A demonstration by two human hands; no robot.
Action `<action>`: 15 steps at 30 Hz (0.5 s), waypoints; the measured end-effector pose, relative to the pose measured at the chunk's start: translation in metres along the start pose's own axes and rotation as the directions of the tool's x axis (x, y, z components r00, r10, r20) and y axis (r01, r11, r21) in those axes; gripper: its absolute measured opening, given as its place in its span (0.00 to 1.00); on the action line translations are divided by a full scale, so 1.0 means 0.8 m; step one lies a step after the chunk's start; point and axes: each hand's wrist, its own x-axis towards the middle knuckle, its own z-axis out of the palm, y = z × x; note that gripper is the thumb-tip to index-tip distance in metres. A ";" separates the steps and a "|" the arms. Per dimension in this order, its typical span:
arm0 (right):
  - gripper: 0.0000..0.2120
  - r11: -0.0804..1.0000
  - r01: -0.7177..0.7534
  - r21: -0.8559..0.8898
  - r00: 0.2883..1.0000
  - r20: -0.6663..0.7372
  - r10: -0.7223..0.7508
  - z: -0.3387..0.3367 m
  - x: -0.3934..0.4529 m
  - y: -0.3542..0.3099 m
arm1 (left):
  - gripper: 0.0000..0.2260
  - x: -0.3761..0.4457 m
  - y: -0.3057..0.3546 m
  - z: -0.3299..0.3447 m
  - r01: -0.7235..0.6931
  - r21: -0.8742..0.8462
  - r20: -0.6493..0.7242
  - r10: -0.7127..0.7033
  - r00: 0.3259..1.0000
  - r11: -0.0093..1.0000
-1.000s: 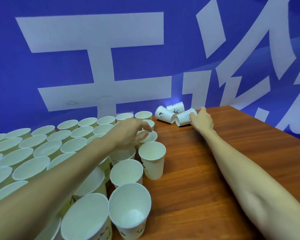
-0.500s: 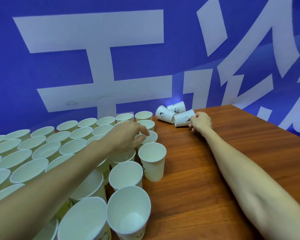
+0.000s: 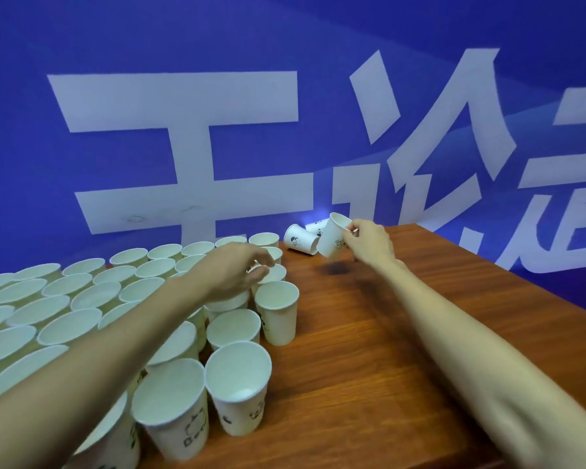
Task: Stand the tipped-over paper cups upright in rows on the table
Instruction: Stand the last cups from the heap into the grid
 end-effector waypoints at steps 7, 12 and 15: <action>0.09 0.976 0.209 -0.069 0.975 0.087 -0.202 -0.042 -0.065 -0.018 | 0.10 -0.044 0.025 -0.002 -0.021 -0.038 0.003 0.022 1.000 0.999; 0.07 0.957 0.284 -0.059 0.956 0.097 -0.278 -0.068 -0.112 -0.030 | 0.09 -0.077 0.044 -0.005 -0.046 -0.065 -0.028 0.044 0.999 0.997; 0.05 0.953 0.301 -0.043 0.951 0.080 -0.297 -0.079 -0.140 -0.034 | 0.09 -0.094 0.050 -0.005 -0.048 -0.079 -0.039 0.045 0.998 0.996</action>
